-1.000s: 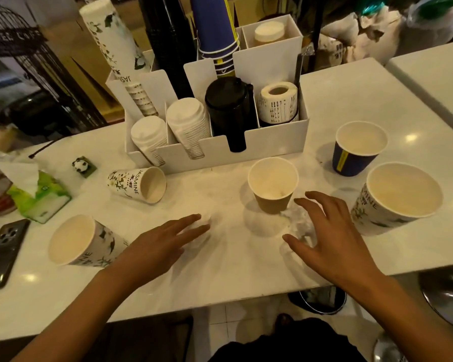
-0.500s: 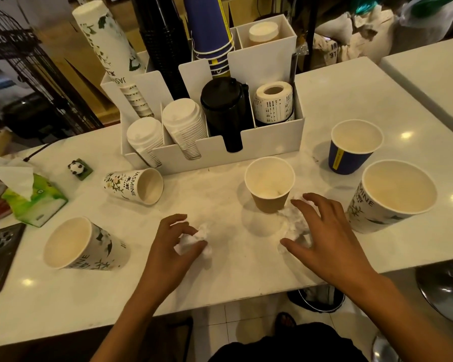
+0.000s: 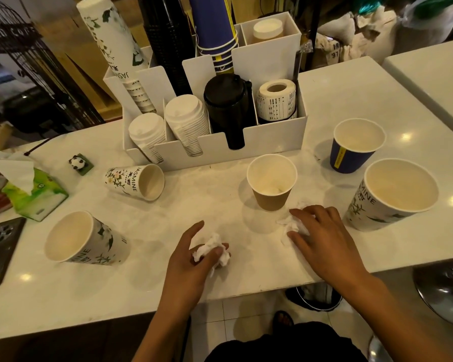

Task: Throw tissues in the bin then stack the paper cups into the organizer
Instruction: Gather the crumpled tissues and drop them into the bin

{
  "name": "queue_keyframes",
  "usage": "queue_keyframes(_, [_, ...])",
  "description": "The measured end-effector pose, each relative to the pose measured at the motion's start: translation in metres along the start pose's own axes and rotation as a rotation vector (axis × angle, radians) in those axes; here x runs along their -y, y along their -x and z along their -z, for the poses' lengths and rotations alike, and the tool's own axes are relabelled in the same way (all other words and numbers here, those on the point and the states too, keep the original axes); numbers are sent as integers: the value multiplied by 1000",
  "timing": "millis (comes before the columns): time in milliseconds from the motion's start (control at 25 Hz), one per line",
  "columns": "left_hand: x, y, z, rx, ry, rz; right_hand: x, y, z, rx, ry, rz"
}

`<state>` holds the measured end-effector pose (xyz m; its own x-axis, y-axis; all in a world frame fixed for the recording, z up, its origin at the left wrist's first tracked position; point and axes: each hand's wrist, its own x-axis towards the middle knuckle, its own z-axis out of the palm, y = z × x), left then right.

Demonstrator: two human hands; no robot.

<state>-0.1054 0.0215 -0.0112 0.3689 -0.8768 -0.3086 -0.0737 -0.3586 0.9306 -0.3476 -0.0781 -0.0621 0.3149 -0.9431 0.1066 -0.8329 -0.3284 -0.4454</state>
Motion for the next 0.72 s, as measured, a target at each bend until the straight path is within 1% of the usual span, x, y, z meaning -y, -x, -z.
queue_keyframes(160, [4, 3, -3, -61, 64, 16, 2, 3, -4, 9, -19, -3])
queue_keyframes(320, [0, 5, -4, -45, 175, 53, 6, 4, -2, 42, -77, 11])
queue_keyframes(360, [-2, 6, -4, -38, 185, 51, 9, 5, 3, 52, -149, -3])
queue_keyframes(400, [-4, 8, -5, -29, 185, 50, 14, 7, 10, 65, -279, -60])
queue_keyframes(480, [-7, 13, -7, -3, 172, 43, 29, 11, 30, 127, -673, -239])
queue_keyframes(520, [-10, 15, -9, 13, 165, 34, 37, 13, 40, 159, -875, -304])
queue_keyframes(560, [-13, 18, -12, 30, 155, 16, 43, 16, 48, 173, -1024, -336])
queue_keyframes(640, [-20, 25, -19, 63, 97, -47, 55, 20, 59, 197, -1183, -346])
queue_keyframes(720, [-30, 35, -28, 99, 31, -113, 65, 24, 63, 215, -1253, -359])
